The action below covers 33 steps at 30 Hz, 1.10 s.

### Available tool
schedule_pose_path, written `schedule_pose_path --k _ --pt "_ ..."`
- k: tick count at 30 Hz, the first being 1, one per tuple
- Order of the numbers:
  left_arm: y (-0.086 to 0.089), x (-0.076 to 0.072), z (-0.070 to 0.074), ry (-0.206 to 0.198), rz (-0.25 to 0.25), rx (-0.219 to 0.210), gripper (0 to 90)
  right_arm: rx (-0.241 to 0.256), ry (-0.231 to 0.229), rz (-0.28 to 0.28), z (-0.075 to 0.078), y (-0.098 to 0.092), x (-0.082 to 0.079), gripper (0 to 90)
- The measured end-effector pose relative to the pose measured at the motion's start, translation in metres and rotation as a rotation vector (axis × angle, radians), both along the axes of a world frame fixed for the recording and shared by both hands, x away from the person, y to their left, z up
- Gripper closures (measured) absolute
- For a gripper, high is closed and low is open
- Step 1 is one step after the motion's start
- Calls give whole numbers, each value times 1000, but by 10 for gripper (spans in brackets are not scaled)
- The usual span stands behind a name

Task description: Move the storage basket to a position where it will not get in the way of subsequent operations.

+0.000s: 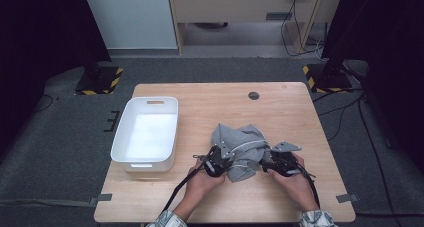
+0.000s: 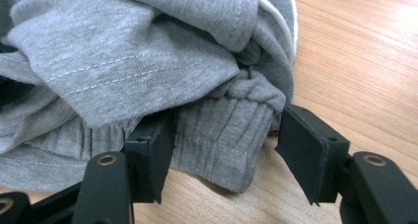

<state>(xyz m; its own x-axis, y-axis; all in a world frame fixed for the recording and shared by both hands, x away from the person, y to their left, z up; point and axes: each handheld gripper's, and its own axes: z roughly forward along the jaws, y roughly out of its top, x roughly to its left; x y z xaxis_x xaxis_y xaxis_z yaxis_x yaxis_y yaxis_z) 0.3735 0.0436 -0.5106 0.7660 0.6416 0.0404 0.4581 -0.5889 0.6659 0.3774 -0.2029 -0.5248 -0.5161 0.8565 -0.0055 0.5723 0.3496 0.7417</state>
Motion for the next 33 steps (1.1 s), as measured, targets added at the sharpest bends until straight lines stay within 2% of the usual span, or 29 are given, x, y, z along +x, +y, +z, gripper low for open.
schedule_pose_path --k 2,3,4,6,7,8,12,15,19,20,21,23,24,26,29,30,33 --pt "4 1 4 -18 18 -30 838 1 0 -2 0 1 0 389" --pt "4 1 4 -18 18 -30 838 1 0 -2 0 1 0 389" --pt "7 2 8 -39 36 -49 839 4 7 -1 0 0 -1 425" --pt "11 4 14 -56 50 -63 840 -2 14 4 0 0 -1 488" --pt "11 4 14 -56 50 -63 841 -2 14 4 0 0 -1 488" --pt "13 5 16 -66 60 -68 842 4 26 10 1 -1 -1 561" --pt "22 13 24 -94 114 -91 844 2 20 27 3 -3 -2 760" --pt "24 15 25 -97 128 -101 843 11 23 33 6 -5 -2 826" --pt "26 15 26 -102 132 -99 843 23 11 33 13 -7 -3 835" --pt "27 15 27 -106 133 -100 843 29 -10 32 20 -10 -2 838" --pt "27 15 28 -109 135 -103 843 29 -10 32 20 -10 -2 838" --pt "29 14 30 -116 142 -118 843 39 -44 17 34 -18 -2 840" --pt "31 14 32 -119 143 -120 843 39 -44 17 34 -18 -2 840" --pt "32 14 36 -127 146 -126 843 49 -69 2 47 -27 0 841" --pt "35 14 44 -142 153 -140 843 40 -76 -3 52 -31 2 842" --pt "37 14 49 -148 157 -144 843 13 -85 2 55 -33 3 843" --pt "38 15 52 -147 164 -140 843 7 -91 -1 58 -35 5 843"
